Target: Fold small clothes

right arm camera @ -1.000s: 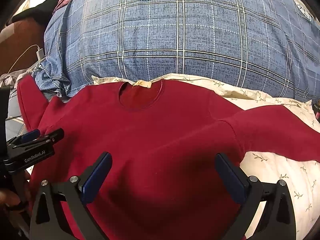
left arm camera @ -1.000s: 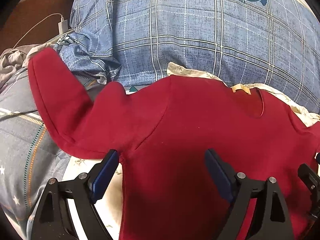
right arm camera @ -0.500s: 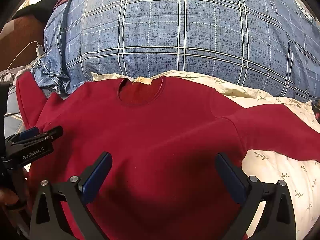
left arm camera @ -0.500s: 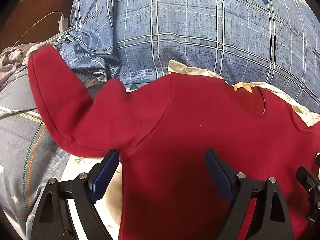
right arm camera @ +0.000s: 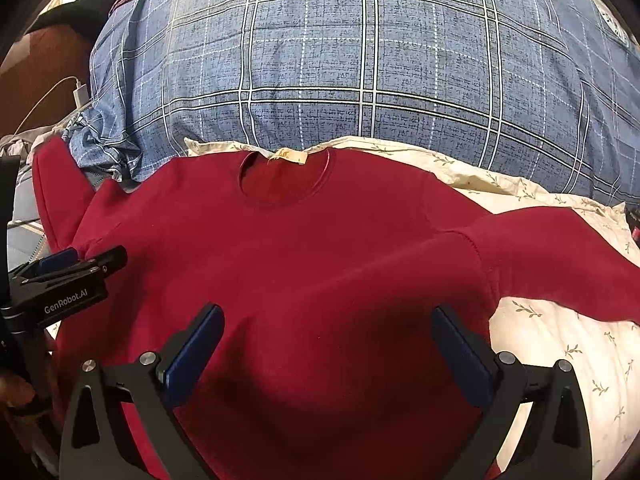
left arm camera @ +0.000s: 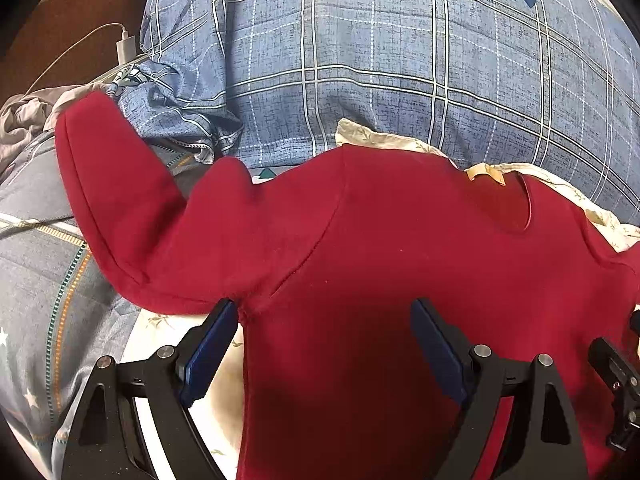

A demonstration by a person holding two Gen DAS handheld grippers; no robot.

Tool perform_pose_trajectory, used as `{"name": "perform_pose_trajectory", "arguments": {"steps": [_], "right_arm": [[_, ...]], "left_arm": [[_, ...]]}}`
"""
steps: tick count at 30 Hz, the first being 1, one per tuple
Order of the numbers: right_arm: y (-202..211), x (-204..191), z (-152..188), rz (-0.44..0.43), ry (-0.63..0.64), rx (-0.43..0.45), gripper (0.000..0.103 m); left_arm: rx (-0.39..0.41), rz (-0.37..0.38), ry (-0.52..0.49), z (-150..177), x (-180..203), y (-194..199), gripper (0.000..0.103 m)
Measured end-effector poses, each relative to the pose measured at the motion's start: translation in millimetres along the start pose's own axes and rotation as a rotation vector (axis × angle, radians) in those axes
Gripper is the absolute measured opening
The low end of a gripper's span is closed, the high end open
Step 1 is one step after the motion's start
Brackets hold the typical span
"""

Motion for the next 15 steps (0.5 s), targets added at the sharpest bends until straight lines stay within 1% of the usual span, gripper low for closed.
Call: {"name": "perform_pose_trajectory", "arguments": {"steps": [15], "right_arm": [[-3.7, 0.3, 1.0, -0.009, -0.001, -0.006, 0.103]], "left_arm": [[0.003, 0.0, 0.01, -0.4, -1.7, 1.5, 0.088]]}}
Point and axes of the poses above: each gripper's, at about its wrist camera, not at the fingertips, and y roughly against the way its jaws point, x to its right, z to its underside, the point moved 4 cm from there along -y, roughly the way its jaws point, and after that the axes turned 1 degree about x, right-handed, at the moved point
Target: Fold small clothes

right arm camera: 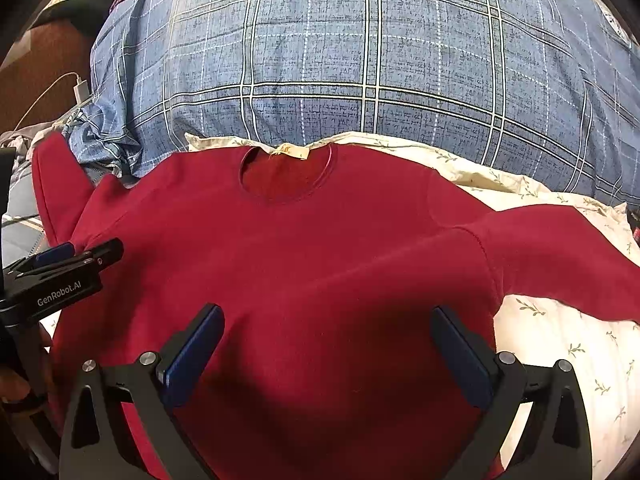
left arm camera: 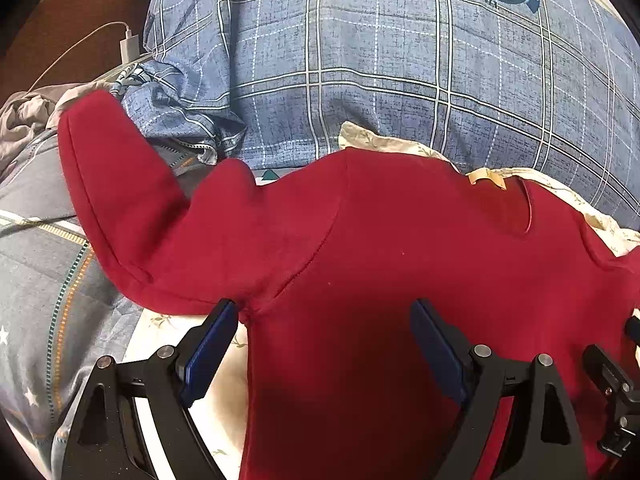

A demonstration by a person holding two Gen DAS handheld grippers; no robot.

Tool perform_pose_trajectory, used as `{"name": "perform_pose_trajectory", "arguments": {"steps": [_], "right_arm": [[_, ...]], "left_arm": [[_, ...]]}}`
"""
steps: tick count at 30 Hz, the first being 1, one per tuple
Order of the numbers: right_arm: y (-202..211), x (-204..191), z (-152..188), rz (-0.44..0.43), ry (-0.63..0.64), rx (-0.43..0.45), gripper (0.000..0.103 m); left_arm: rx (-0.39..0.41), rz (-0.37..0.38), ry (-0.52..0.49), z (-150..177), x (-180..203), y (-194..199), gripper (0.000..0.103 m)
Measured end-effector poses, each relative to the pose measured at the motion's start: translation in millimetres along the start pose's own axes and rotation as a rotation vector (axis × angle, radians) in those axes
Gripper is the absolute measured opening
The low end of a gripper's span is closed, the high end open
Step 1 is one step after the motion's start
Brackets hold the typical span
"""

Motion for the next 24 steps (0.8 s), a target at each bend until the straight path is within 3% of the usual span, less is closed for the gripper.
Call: {"name": "perform_pose_trajectory", "arguments": {"steps": [17, 24], "right_arm": [[0, -3, 0, 0.002, 0.015, -0.01, 0.103], [-1, -4, 0, 0.001, 0.016, -0.014, 0.103]], "left_arm": [[-0.009, -0.004, -0.006, 0, 1, -4, 0.088], [0.003, 0.023, 0.038, -8, -15, 7, 0.088]]}}
Point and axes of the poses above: each gripper's, at about its wrist camera, not at the fingertips, and y roughly against the way its jaws point, x to its right, z to its underside, the point moved 4 cm from there along -y, roughly the way its jaws point, and after that the axes turned 1 degree about x, right-handed, at the moved point
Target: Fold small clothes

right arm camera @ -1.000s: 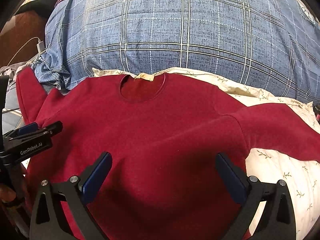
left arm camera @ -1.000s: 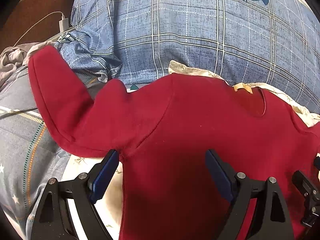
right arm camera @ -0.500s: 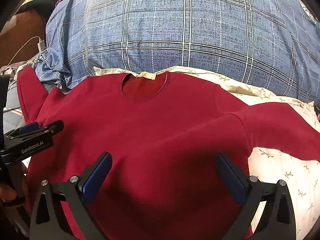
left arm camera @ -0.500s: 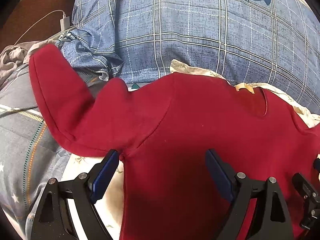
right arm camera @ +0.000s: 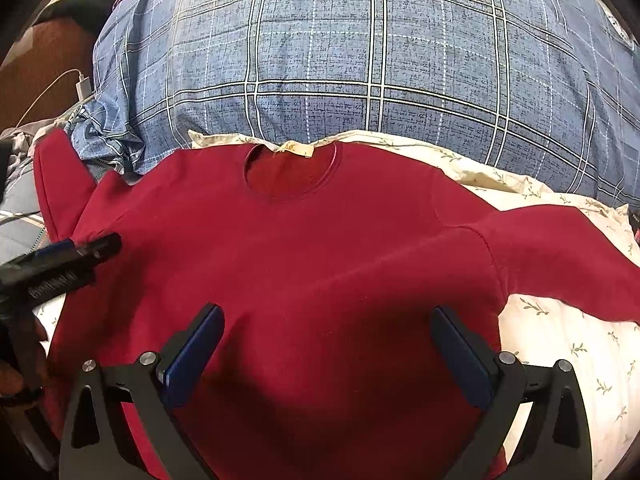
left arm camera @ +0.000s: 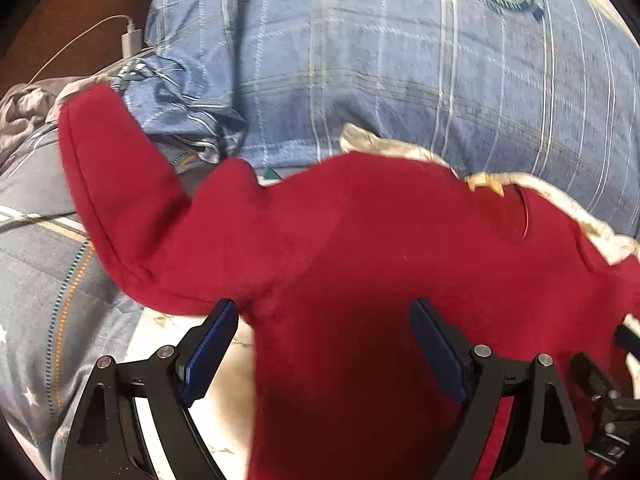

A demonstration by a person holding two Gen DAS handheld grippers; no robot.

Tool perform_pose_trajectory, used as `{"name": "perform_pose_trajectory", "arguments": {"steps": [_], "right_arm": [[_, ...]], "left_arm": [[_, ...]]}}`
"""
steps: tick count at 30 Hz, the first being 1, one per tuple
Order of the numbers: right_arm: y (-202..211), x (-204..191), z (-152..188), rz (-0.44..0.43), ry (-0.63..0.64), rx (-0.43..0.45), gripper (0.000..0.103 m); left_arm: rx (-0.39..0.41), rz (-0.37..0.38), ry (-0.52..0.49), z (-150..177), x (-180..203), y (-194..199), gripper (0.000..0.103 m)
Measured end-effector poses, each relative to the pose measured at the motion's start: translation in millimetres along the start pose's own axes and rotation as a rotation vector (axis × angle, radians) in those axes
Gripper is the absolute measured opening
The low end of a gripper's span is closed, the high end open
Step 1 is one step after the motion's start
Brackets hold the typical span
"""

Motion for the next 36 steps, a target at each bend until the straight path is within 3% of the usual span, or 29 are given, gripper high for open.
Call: {"name": "perform_pose_trajectory", "arguments": {"steps": [2, 7, 11, 16, 21, 25, 26, 28, 29, 32, 36], "right_arm": [[0, 0, 0, -0.004, 0.0, -0.001, 0.103], [-1, 1, 1, -0.013, -0.009, -0.012, 0.103], [-3, 2, 2, -0.015, -0.006, -0.018, 0.103], [-9, 3, 3, -0.017, -0.004, -0.036, 0.103], [-15, 3, 5, -0.018, -0.006, -0.05, 0.103], [-16, 3, 5, -0.017, -0.001, -0.052, 0.103], [-16, 3, 5, -0.017, -0.001, -0.054, 0.103], [-16, 3, 5, -0.02, -0.004, -0.057, 0.103], [-16, 4, 5, -0.022, -0.006, -0.056, 0.103], [-14, 4, 4, -0.023, -0.01, -0.053, 0.103], [-8, 6, 1, -0.033, -0.03, -0.045, 0.103]], "left_arm": [[0.028, -0.027, 0.023, -9, -14, 8, 0.088], [0.068, -0.189, 0.096, -42, -67, 17, 0.088], [0.108, -0.401, 0.092, -76, -115, 11, 0.088], [0.094, -0.63, 0.147, -105, -174, -12, 0.088], [0.033, -0.735, 0.151, -122, -197, -58, 0.09], [0.078, -0.689, 0.121, -135, -191, -71, 0.085], [0.091, -0.675, 0.119, -138, -191, -72, 0.074], [0.117, -0.623, 0.12, -143, -186, -69, 0.034], [0.103, -0.574, 0.131, -145, -182, -66, 0.008], [0.113, -0.406, 0.177, -144, -172, -41, 0.007], [0.203, -0.191, 0.096, -142, -106, 15, 0.007]]}}
Point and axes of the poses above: each gripper's, at about its wrist camera, not at the fingertips, and y roughly against the way its jaws point, x to its right, z to its underside, the point moved 4 cm from there along -y, roughly the way its jaws point, and after that the axes turned 1 degree about x, right-handed, at the moved point
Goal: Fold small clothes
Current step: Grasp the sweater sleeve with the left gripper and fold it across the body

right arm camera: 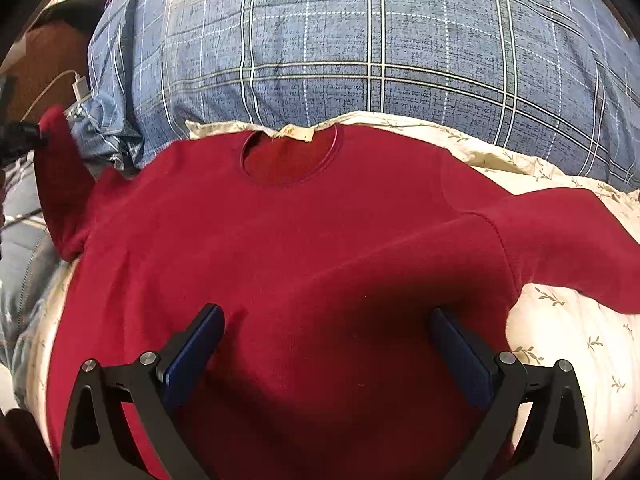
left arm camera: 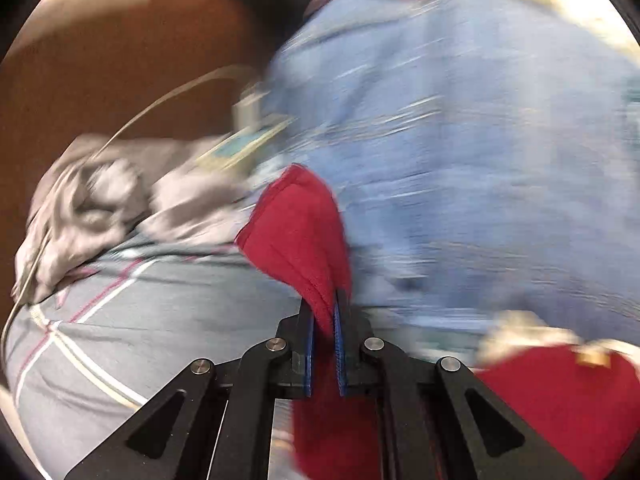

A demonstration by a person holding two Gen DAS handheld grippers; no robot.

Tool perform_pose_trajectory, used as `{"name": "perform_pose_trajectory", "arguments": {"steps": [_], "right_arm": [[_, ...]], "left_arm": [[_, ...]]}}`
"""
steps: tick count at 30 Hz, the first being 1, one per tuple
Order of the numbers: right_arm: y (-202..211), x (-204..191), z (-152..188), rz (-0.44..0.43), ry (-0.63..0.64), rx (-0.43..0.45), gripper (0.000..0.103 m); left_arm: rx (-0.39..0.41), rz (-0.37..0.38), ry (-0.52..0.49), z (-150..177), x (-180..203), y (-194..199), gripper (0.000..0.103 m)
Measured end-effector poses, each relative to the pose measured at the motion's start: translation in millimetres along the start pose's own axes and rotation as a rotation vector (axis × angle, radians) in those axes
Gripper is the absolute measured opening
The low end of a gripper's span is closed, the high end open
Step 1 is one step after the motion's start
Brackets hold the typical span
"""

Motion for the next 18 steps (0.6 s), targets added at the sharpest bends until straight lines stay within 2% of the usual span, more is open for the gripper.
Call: {"name": "perform_pose_trajectory", "arguments": {"steps": [3, 6, 8, 12, 14, 18], "right_arm": [[12, 6, -7, -0.001, -0.029, 0.035, 0.103], [26, 18, -15, 0.018, -0.05, 0.081, 0.103], [35, 30, -21, 0.036, -0.072, 0.104, 0.103], [43, 61, -28, 0.085, -0.126, 0.12, 0.103], [44, 77, -28, 0.11, -0.155, 0.112, 0.103], [44, 108, -28, 0.131, -0.243, 0.1, 0.103]], "left_arm": [[0.045, 0.196, -0.04, 1, 62, 52, 0.007], [0.045, 0.345, -0.072, 10, 122, 82, 0.007], [0.021, 0.417, -0.098, 22, 164, 91, 0.007], [-0.066, 0.517, -0.127, 53, 219, 90, 0.007], [-0.116, 0.536, -0.147, 75, 245, 81, 0.007], [-0.215, 0.555, -0.191, 108, 272, 54, 0.011]]}}
Point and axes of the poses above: each gripper's, at about its wrist camera, not at the fingertips, and y roughly against the way its jaws point, x to its right, z to its underside, the point moved 4 cm from there along -y, roughly the way its jaws point, and after that the axes turned 1 degree about x, right-handed, at the moved point
